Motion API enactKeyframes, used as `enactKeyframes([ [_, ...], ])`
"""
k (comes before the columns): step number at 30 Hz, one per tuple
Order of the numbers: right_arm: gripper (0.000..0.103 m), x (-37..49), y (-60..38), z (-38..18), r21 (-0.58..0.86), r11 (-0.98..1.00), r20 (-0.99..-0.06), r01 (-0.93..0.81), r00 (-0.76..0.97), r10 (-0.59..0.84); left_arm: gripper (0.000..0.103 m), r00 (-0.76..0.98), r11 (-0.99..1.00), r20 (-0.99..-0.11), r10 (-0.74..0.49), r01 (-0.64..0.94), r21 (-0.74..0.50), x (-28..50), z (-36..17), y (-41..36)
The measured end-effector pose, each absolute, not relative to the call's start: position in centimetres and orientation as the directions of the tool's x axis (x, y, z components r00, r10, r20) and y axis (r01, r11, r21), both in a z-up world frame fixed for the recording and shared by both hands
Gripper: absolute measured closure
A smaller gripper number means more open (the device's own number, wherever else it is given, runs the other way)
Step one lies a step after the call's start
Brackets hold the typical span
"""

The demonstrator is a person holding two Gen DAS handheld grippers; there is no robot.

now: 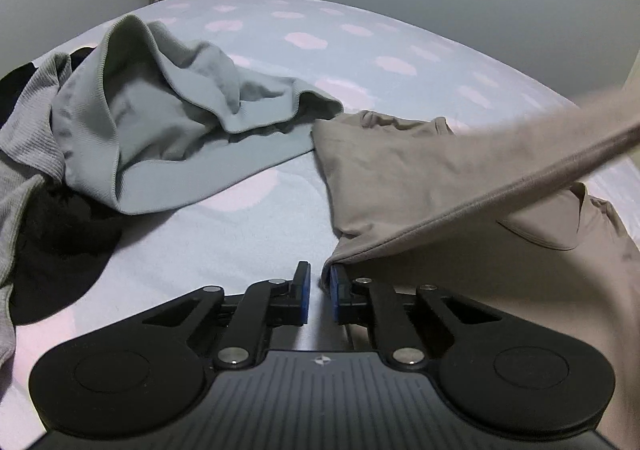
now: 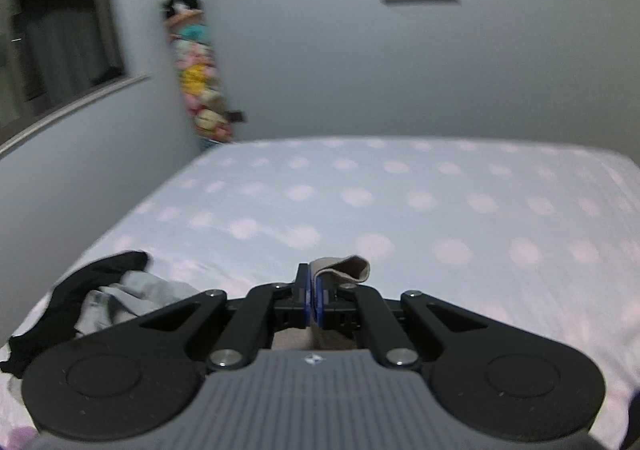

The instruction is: Fold clothes

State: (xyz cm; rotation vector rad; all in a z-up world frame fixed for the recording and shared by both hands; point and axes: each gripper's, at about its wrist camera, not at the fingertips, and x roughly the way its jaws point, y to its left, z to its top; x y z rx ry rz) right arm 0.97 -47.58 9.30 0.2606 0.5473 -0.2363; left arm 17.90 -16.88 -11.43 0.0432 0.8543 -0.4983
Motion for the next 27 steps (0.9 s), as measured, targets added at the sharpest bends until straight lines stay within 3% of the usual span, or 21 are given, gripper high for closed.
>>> enactKeyframes([
  [5, 0.099, -0.9, -51.9, 2.7, 0.19, 0.894, -0.645, 0.405, 0.738, -0.197, 0.097, 0.562, 0.884, -0.737, -0.375, 0.457, -0.102, 17.6, -11.5, -17.6],
  [12, 0.099, -3.4, -55.5, -7.0, 0.26, 0.816, -0.786, 0.516, 0.604, -0.132, 0.097, 0.523, 0.849, -0.767, -0.371, 0.526, -0.052, 17.3, -11.2, -17.7],
  [14, 0.099, -3.9, -55.8, -8.9, 0.289, 0.801, -0.797, 0.524, 0.596, -0.102, 0.096, 0.49, 0.824, -0.776, -0.397, 0.562, -0.066, 17.4, -10.6, -17.3],
  [21, 0.099, -4.6, -56.2, -12.2, 0.371, 0.77, -0.783, 0.519, 0.621, -0.041, 0.077, 0.46, 0.793, -0.767, -0.447, 0.601, -0.102, 19.2, -7.6, -17.2],
  [27, 0.094, -5.7, -56.9, -13.4, 0.442, 0.746, -0.739, 0.498, 0.674, -0.011, 0.076, 0.493, 0.846, -0.778, -0.39, 0.525, -0.091, 24.3, -8.3, -20.3],
])
